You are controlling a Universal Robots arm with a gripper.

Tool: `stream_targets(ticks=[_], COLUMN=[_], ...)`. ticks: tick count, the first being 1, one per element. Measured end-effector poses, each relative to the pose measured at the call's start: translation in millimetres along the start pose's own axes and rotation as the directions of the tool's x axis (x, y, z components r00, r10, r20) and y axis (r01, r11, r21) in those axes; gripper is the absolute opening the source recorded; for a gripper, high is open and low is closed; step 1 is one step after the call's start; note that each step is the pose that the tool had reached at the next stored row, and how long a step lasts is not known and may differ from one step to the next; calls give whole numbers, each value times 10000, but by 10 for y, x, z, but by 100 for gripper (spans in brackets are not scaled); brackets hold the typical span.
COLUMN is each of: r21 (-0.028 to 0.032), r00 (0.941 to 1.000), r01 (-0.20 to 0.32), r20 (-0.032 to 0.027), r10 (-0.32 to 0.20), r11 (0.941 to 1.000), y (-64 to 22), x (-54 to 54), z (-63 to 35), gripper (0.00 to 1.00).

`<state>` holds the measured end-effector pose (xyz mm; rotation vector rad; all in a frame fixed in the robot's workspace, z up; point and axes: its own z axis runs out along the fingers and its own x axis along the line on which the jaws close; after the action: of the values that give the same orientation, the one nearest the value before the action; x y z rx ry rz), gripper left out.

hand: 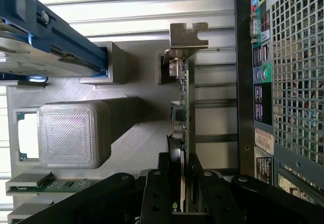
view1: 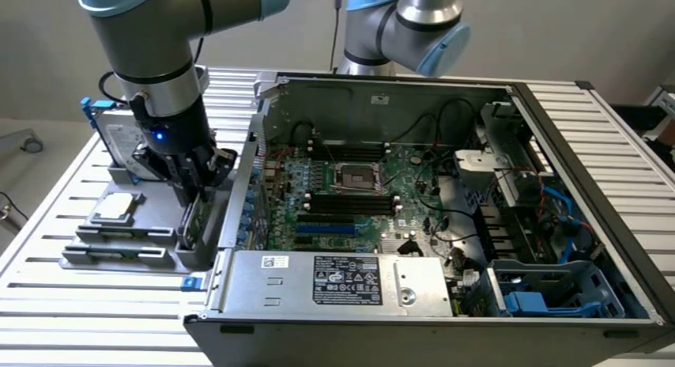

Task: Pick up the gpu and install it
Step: 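Pick up the gpu and move the gpu toward the slot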

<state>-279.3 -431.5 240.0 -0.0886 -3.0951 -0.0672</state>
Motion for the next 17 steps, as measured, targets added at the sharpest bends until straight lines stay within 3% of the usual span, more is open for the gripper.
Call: stream_targets(ticks=[9,17], r21=[-8,-1], r00=[10000,10000], r01=[2,0], r20=[9,1], r10=[-2,0], r11=[10000,10000], y=[2,24], x=[-1,16], z=[-14,-355], gripper=[27,27])
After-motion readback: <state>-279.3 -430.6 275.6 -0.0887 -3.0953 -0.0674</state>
